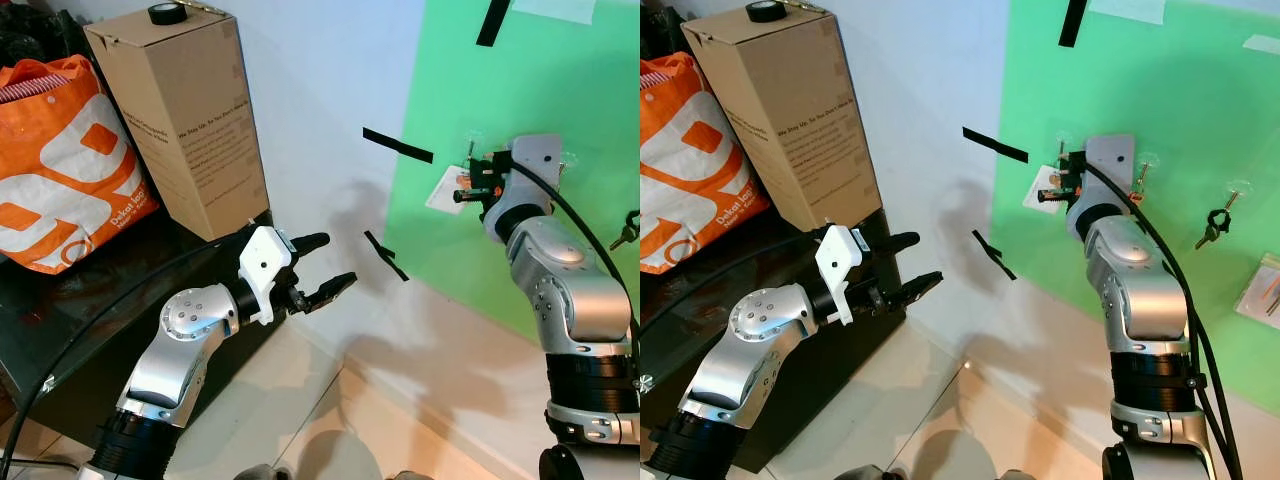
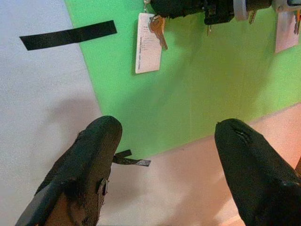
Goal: Hang keys on a hook
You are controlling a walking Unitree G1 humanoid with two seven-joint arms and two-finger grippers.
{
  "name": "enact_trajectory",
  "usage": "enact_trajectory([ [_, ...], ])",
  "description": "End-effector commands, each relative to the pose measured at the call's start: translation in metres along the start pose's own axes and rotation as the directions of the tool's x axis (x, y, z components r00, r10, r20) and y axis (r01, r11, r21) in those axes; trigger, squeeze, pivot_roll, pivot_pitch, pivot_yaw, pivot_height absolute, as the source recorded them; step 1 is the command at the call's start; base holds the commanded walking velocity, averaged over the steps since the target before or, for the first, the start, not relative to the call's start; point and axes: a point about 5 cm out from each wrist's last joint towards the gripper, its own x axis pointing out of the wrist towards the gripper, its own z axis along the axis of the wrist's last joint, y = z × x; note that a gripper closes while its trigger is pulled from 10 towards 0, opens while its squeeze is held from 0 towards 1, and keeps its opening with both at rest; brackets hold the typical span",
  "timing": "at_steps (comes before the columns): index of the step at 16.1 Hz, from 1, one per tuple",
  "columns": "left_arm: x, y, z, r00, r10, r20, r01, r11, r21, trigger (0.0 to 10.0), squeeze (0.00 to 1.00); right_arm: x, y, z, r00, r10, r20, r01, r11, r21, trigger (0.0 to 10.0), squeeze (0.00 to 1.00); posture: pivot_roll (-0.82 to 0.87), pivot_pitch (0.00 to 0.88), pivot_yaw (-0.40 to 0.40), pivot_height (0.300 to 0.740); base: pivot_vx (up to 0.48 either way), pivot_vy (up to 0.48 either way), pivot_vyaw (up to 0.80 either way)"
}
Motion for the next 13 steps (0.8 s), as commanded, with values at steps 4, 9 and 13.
enact_trajectory([
  [4,0.003,0.0,0.016,0.996,-0.016,0.086,0.018,0.999,-0.027,10.0,0.02,-0.005,-0.003,-0.011,0.999,-0.024,-0.045,0.024,1.0,0.001,6.4,0.0,-0.17,0.0,0.06,0.74,0.0,0.0,0.0],
  [9,0.006,0.005,0.023,0.993,0.011,0.122,-0.006,0.999,-0.035,10.0,0.02,-0.015,-0.007,-0.003,1.0,-0.004,0.012,0.004,1.0,0.003,10.0,1.0,-0.17,0.0,0.067,0.74,0.0,0.0,0.0],
  [13,0.004,0.007,0.023,0.992,0.038,0.12,-0.033,0.998,-0.045,10.0,0.01,-0.036,0.005,0.008,0.993,0.087,0.083,-0.094,0.992,0.084,10.0,1.0,-0.17,0.0,0.073,0.74,0.0,0.0,0.0],
])
